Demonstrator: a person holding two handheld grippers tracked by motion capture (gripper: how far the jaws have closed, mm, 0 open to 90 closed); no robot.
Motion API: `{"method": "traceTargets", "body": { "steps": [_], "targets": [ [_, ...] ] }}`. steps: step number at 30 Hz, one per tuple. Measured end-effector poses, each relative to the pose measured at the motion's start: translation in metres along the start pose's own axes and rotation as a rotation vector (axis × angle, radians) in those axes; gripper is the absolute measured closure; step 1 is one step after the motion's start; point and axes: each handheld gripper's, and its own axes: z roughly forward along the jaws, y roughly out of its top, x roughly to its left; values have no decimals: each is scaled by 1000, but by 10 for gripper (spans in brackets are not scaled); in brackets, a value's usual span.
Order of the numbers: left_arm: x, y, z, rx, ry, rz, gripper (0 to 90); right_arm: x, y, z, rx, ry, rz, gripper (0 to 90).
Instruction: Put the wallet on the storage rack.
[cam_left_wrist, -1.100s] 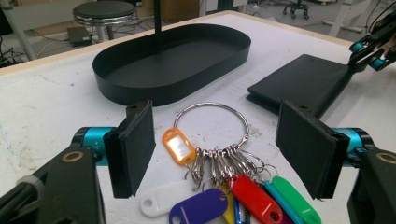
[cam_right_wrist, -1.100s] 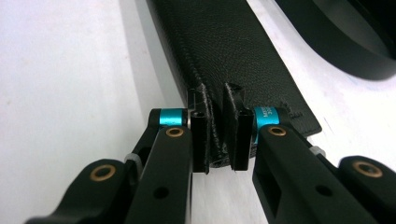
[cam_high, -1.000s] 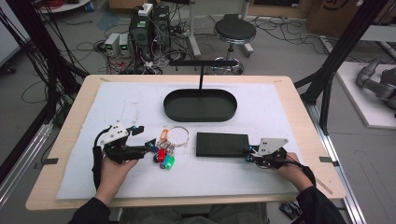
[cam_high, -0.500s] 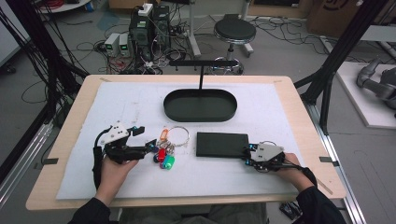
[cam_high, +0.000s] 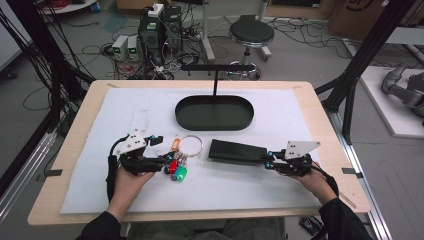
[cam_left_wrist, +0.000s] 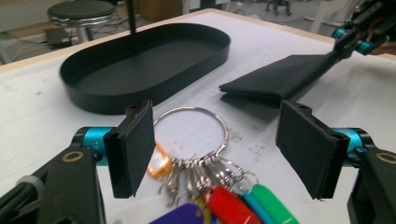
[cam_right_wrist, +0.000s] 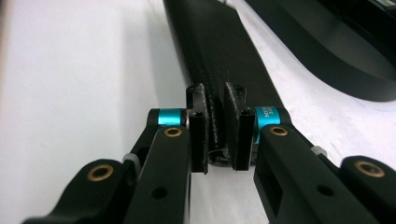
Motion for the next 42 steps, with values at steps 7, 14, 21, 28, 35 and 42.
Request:
{"method": "traceTargets", "body": {
  "steps": [7,14,21,28,35,42],
  "targets": [
    [-12,7,27,26,-105,45,284,-4,2,-3,-51,55,65,821],
    [-24,12,58,52,-121,70,308,-9,3,-7,-84,36,122,820],
    [-32,15,91,116,-130,131,328,-15,3,-8,-109,41,168,819],
    [-33,17,113,98,-117,202,320,-18,3,-8,-120,43,191,817],
    [-36,20,125,93,-144,296,523,-21,4,-9,-132,37,212,806],
    [-33,22,121,79,-178,335,734,-23,3,-14,-159,-53,199,601]
  ]
}}
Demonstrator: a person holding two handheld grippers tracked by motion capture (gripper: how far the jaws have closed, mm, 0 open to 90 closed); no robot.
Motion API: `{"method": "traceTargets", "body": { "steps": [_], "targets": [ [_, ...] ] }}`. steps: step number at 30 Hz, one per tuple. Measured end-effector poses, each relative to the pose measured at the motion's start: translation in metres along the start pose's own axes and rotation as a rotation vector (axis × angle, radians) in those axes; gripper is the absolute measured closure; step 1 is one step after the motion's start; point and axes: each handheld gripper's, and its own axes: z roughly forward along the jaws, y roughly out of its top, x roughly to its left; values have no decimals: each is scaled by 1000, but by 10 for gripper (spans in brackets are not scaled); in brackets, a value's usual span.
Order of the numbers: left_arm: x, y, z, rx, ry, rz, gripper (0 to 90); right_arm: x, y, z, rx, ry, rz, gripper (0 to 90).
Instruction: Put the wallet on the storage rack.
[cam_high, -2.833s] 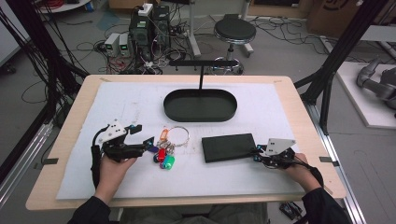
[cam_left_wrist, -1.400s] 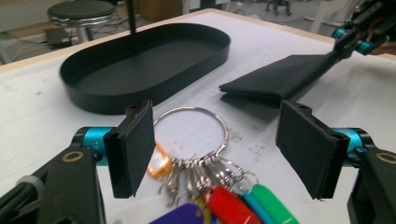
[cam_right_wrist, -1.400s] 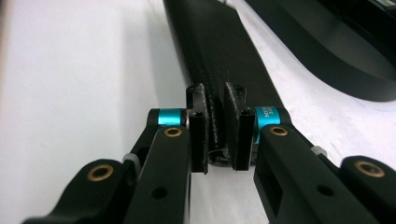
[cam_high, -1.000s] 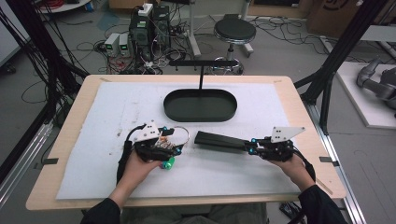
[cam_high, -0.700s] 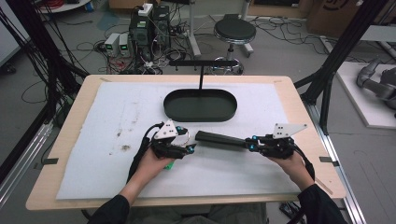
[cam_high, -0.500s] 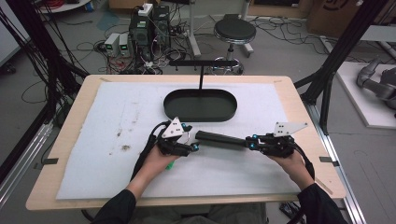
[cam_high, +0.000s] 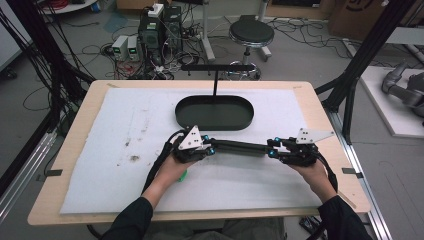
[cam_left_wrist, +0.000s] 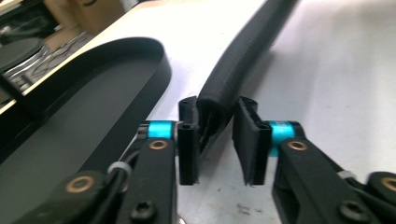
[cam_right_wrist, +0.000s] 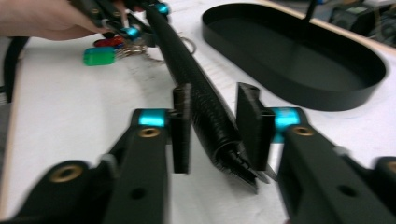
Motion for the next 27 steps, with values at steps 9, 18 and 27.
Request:
{"method": "traceTargets", "body": {
  "steps": [9,18,27],
  "targets": [
    [0,0,-8,-52,-77,-36,774,-7,-4,0,15,-86,25,375],
    [4,-5,-42,-125,-130,-121,776,-1,-4,16,42,-18,13,332],
    [1,-17,-73,-225,-146,-211,777,10,6,49,47,74,42,316]
  ]
}}
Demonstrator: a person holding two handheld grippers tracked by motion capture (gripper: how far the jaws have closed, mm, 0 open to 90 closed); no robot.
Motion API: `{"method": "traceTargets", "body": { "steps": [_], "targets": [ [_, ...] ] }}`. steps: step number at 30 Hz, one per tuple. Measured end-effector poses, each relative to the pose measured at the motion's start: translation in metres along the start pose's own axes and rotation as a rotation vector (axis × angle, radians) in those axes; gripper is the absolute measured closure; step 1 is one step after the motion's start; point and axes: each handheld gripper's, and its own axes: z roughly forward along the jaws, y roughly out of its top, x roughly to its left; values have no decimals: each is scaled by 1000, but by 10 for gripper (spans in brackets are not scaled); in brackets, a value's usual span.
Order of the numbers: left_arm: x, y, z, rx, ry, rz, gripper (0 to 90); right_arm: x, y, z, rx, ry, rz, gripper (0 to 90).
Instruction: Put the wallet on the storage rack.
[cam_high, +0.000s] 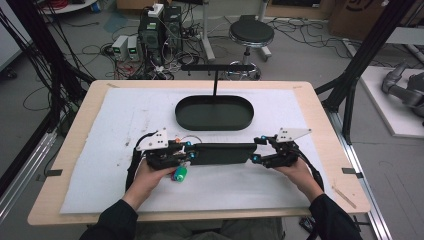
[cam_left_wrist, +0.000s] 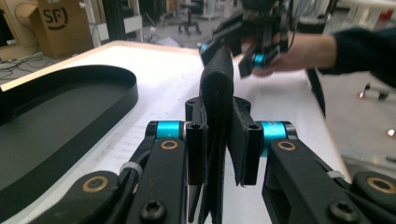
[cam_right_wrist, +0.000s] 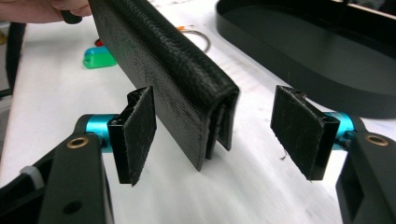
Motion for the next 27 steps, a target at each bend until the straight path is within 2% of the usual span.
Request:
{"method": "traceTargets", "body": {
  "steps": [2,6,7,8,9,10,12,15,16,18,22,24,27],
  "targets": [
    [0,-2,-6,-27,-8,-14,776,3,2,9,7,15,-9,333],
    [0,-4,-10,-44,-18,-26,776,11,10,21,7,53,-47,482],
    [0,-4,-10,-44,-18,-26,776,13,11,22,5,43,-56,482],
    [1,-5,-14,-47,-8,-24,774,12,12,23,6,43,-57,544],
    [1,-5,-14,-47,-8,-24,773,12,12,23,6,43,-57,544],
    [2,-7,-17,-44,-5,-26,770,10,12,22,6,76,-57,620],
    [3,-8,-18,-39,5,-26,759,12,14,22,4,80,-74,681],
    [8,-13,-23,-6,48,-29,728,14,19,21,3,109,-99,739],
    [8,-13,-23,-6,48,-29,700,16,21,20,0,110,-117,747],
    [10,-16,-24,13,67,-60,589,19,24,22,9,122,-143,755],
    [9,-17,-23,54,92,-57,400,23,29,20,0,129,-160,760],
    [8,-15,-22,77,93,-41,368,22,31,17,-22,136,-147,760],
    [7,-11,-20,71,92,-20,334,21,36,12,-40,168,-138,761]
  ]
}}
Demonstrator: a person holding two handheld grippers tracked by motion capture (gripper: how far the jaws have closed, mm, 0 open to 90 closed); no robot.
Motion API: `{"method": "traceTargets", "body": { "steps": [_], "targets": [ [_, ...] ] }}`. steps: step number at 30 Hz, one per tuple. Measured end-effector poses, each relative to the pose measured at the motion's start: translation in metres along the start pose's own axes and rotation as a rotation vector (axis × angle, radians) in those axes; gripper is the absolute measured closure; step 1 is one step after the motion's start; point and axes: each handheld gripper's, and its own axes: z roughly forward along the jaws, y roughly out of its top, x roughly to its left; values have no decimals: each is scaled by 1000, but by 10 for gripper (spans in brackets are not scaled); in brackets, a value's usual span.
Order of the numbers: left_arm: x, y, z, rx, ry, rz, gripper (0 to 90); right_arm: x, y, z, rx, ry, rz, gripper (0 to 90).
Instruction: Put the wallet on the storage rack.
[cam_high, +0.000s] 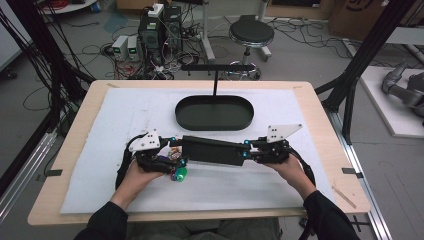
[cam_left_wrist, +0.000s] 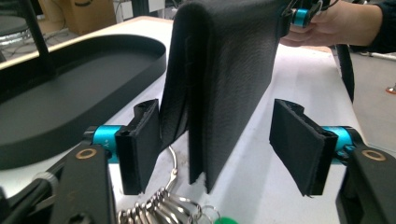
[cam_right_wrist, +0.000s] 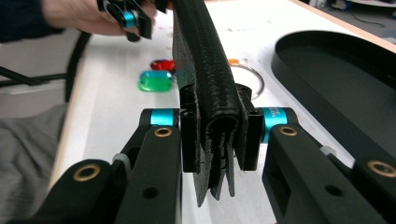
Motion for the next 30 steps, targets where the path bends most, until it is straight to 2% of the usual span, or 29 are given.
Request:
{"method": "traceTargets", "body": {
  "steps": [3,6,8,9,10,11,12,14,16,19,21,22,26,28,30],
  "targets": [
    [-1,6,1,-8,-36,17,330,0,3,-2,-8,41,-1,761],
    [-4,10,4,-14,-76,24,332,3,7,-2,8,79,-8,760],
    [-6,10,6,-5,-110,33,370,4,10,-2,18,88,-20,760],
    [-6,10,6,-5,-110,33,446,5,11,-1,21,92,-22,759],
    [-7,10,6,0,-132,43,446,5,11,-1,21,92,-22,759],
    [-8,10,7,8,-129,59,582,6,13,-2,19,89,-22,758],
    [-8,10,6,13,-137,69,582,6,13,-2,19,89,-22,758],
    [-7,10,4,-31,-168,58,718,6,14,-4,2,80,-21,749],
    [-7,10,4,-42,-172,56,730,7,15,-5,-6,71,-21,739],
    [-9,12,4,-83,-197,39,745,6,15,-9,-46,40,-13,639],
    [-9,12,4,-112,-207,26,746,4,13,-11,-71,30,1,618],
    [-9,12,4,-112,-207,26,747,3,12,-11,-79,29,12,578],
    [-8,15,0,-180,-218,7,748,2,10,-10,-93,15,58,485],
    [-8,16,-2,-194,-216,12,749,2,9,-8,-96,28,71,490],
    [-8,16,-2,-200,-220,12,748,3,9,-7,-104,24,63,510]
  ]
}}
